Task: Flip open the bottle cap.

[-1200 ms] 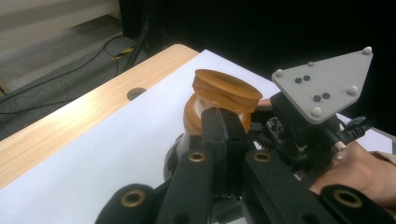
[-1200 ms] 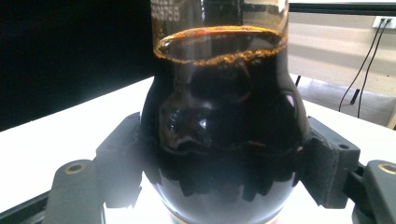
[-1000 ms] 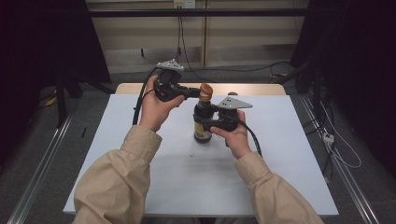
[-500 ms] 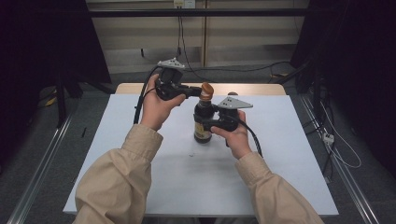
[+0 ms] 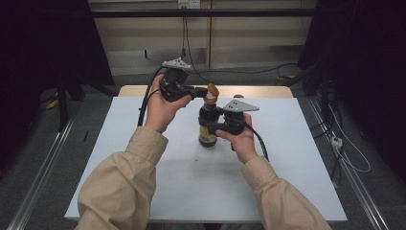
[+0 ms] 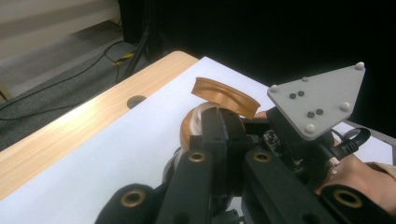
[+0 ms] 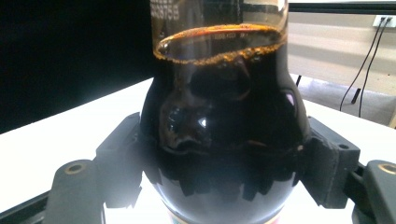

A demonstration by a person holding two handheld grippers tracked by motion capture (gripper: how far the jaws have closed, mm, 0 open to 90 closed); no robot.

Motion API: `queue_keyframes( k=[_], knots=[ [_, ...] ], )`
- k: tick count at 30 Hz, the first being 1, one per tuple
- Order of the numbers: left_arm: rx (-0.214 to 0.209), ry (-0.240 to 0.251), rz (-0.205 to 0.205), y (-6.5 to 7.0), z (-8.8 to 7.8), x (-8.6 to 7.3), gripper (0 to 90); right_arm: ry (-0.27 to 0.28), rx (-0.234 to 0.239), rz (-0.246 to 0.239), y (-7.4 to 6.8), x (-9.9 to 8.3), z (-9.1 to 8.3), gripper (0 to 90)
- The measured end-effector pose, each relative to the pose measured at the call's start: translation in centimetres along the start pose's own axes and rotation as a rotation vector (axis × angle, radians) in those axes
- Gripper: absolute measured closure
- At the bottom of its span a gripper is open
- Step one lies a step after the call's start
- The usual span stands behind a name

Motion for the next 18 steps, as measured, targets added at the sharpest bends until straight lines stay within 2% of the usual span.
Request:
queue_keyframes(
  k=[18],
  knots=[
    [-0.001,0.015,0.008,0.16,0.31,0.61,90.0,-0.001,-0.003,-0.005,-0.08,-0.02,-0.02,25.4]
  ],
)
Point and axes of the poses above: each handheld gripper's, and its own axes: z roughly forward along the jaws, x roughly out of its top, y roughly to its right, the point moved 9 cm from there along z, roughly forward along the jaws, and after that the axes turned 7 degrees about z, right-handed, at the moved point
